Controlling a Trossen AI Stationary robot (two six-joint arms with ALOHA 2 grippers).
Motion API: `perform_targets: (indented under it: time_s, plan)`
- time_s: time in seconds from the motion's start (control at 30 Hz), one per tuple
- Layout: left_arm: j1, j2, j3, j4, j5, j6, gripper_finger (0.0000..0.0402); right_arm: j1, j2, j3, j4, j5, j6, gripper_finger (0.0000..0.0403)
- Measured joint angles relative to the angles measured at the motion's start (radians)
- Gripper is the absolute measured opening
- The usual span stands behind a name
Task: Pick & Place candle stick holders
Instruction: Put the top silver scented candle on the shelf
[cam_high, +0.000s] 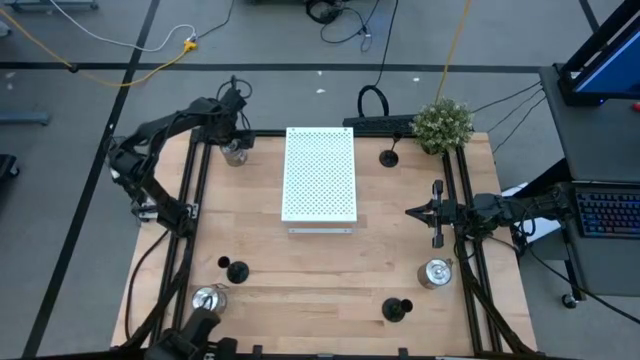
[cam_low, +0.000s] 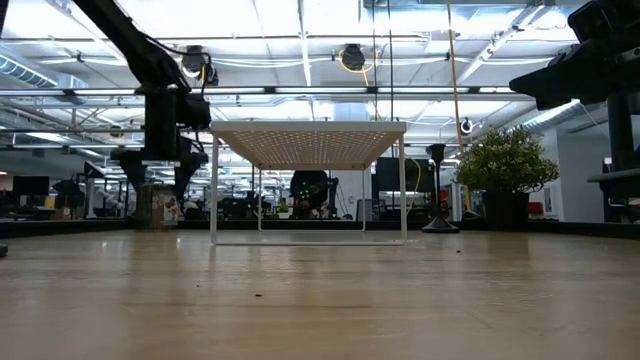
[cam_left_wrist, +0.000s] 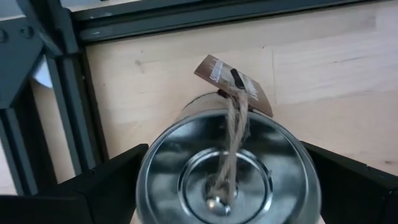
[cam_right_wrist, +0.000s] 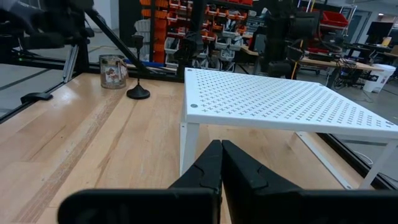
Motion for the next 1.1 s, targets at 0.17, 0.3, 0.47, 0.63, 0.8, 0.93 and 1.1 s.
perform_targets:
  time_s: [0.17,0.3,0.47,0.63,0.8,0.93,1.1]
  plan:
    - [-0.001,0.033,0.0,-0.007,0.031,-0.007,0.04,0.0,0.0,0.0,0.0,0.0,0.0,0.0]
    - [-0.01,0.034,0.0,-0.033,0.035,0.006,0.04,0.0,0.0,0.0,0.0,0.0,0.003,0.0]
    - [-0.024,0.034,0.0,-0.056,0.021,0.067,0.04,0.0,0.0,0.0,0.0,0.0,0.003,0.0]
    - [-0.052,0.034,0.0,-0.056,-0.088,0.076,0.04,0.0,0.0,0.0,0.0,0.0,0.003,0.0]
    - [-0.072,0.034,0.0,-0.056,-0.146,0.077,0.04,0.0,0.0,0.0,0.0,0.0,0.003,0.0]
    - [-0.077,0.034,0.0,-0.05,-0.15,0.073,0.04,0.0,0.0,0.0,0.0,0.0,0.003,0.0]
    - [-0.076,0.034,0.0,-0.027,-0.15,0.069,0.0399,0.0,0.0,0.0,0.0,0.0,0.003,0.0]
